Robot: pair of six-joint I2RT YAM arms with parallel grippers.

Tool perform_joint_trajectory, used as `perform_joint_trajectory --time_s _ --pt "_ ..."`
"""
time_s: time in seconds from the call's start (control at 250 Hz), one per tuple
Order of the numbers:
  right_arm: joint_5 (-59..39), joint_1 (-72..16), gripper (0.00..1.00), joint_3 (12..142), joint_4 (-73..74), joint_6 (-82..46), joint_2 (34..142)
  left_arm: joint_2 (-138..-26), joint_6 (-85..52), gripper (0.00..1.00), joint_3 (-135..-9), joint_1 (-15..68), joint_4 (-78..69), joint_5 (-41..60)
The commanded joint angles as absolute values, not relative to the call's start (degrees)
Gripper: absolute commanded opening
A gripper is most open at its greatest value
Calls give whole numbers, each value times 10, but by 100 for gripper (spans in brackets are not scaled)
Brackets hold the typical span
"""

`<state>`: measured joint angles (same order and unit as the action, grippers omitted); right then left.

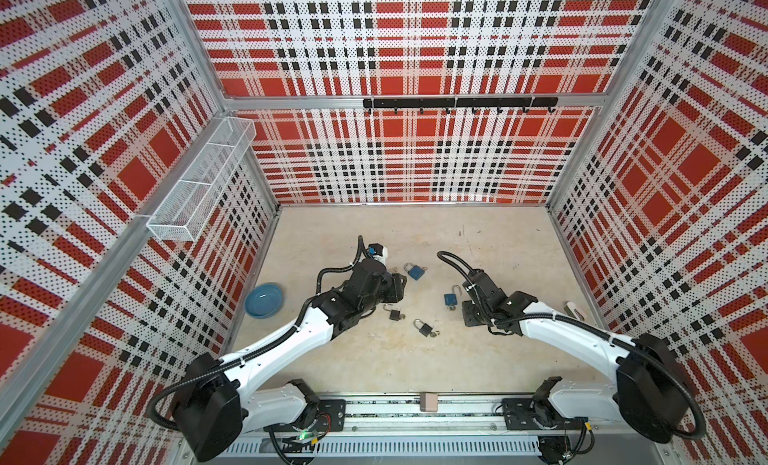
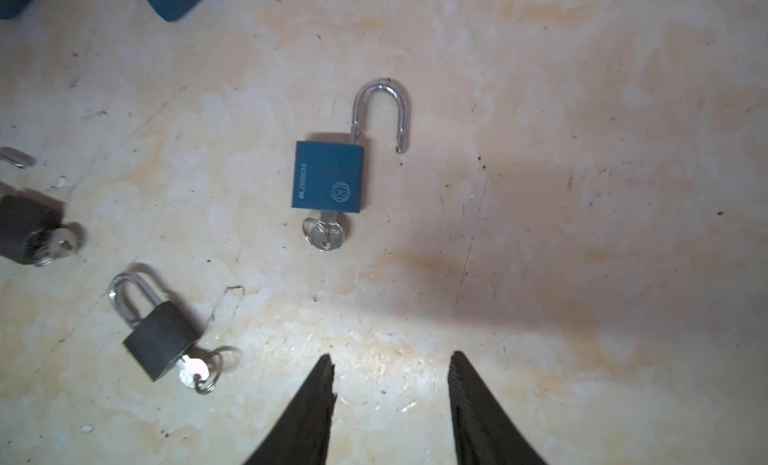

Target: Lock with the key

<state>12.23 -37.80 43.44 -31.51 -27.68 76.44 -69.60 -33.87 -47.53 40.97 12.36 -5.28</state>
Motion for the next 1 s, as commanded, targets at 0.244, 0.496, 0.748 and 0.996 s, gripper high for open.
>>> perform_joint_trajectory --time_s 0.244,0.496,0.748,0.996 --pt "96 -362 46 497 -229 -269 879 -714 -338 55 -503 375 129 -52" --pt "82 -357 46 537 -214 -270 936 -694 -358 55 -470 316 118 -19" --pt "75 -351 47 563 -213 -281 976 -692 -357 55 -464 288 117 0" --pt "85 -350 47 577 -224 -289 1004 -686 -359 55 -449 279 113 6"
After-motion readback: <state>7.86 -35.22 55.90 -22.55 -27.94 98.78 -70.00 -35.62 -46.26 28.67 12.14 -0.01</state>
